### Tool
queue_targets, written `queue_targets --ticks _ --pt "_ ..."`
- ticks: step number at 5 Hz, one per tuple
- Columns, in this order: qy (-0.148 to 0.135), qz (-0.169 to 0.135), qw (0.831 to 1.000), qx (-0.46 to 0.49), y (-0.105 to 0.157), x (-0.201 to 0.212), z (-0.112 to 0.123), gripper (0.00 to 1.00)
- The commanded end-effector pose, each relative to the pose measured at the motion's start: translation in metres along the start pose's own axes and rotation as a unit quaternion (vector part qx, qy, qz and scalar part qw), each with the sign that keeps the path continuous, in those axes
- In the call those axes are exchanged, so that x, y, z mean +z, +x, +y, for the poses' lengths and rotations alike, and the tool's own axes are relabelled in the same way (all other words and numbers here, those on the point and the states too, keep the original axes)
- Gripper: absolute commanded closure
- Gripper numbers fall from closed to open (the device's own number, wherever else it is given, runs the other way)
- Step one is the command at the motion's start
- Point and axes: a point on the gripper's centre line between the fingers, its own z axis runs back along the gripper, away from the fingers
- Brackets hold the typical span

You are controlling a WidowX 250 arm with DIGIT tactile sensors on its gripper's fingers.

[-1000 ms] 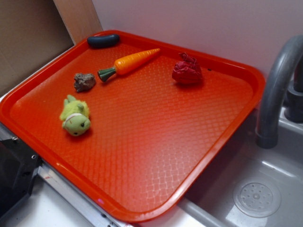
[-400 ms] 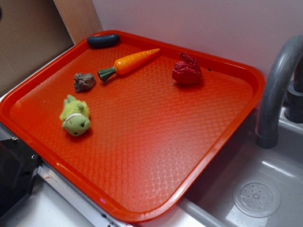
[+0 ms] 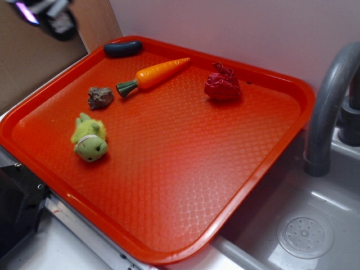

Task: Grab the red paper.

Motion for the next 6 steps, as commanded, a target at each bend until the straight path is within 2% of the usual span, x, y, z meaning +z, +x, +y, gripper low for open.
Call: queue_targets --ticks 1,2,3,5,6 --pt "-0.032 0.009 0.995 -0.089 0.061 -0.057 -0.015 0.00" --pt "-0.016 0.032 0.991 -0.131 0.087 -0.091 -0.023 0.00" --pt "-0.029 0.057 0.984 -0.164 0.112 -0.119 -0.021 0.00" --pt "0.008 0.083 0.975 -0.205 0.109 -0.152 -0.034 0.00" --pt "0.005 0.096 0.970 -0.224 0.109 -0.168 -0.037 0.00"
